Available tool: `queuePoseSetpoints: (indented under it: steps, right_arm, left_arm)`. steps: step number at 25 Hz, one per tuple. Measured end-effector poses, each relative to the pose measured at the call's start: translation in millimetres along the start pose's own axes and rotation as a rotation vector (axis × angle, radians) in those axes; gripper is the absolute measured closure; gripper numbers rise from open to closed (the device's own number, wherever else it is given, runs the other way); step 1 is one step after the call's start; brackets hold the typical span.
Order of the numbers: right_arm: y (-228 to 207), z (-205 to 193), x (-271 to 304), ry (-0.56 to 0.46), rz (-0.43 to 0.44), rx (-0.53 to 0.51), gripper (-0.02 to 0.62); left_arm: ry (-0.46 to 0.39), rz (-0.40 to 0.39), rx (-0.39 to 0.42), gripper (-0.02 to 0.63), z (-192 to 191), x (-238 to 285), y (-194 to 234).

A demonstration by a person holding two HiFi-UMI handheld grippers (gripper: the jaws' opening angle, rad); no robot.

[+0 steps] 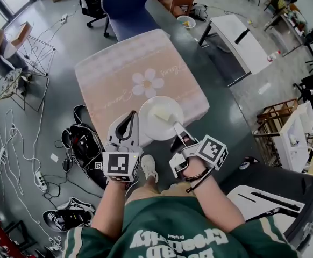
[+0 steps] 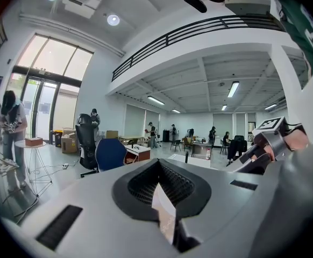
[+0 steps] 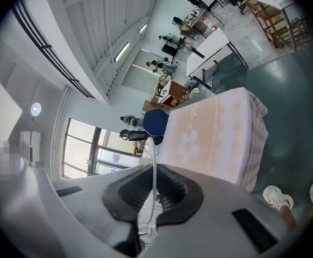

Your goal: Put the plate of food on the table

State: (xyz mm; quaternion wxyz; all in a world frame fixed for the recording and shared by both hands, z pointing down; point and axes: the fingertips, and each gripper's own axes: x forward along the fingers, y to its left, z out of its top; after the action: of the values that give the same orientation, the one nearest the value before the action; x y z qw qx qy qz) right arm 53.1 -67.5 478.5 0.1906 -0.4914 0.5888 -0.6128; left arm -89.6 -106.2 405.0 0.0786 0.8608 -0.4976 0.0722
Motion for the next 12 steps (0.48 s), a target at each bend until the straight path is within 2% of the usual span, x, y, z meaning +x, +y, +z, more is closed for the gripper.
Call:
queuePoseSetpoints:
  steps: [5, 12]
  right_arm:
    - [5, -4, 27, -0.003, 0.003, 0.007, 0.574]
    - [-1, 3, 53, 0.008, -0.030, 0.011, 0.574]
  left_arm:
    - [0.005, -0.015, 0.009, 0.597, -2, 18, 19]
    - [0.005, 0.004, -0.012, 0.597, -5, 39, 43]
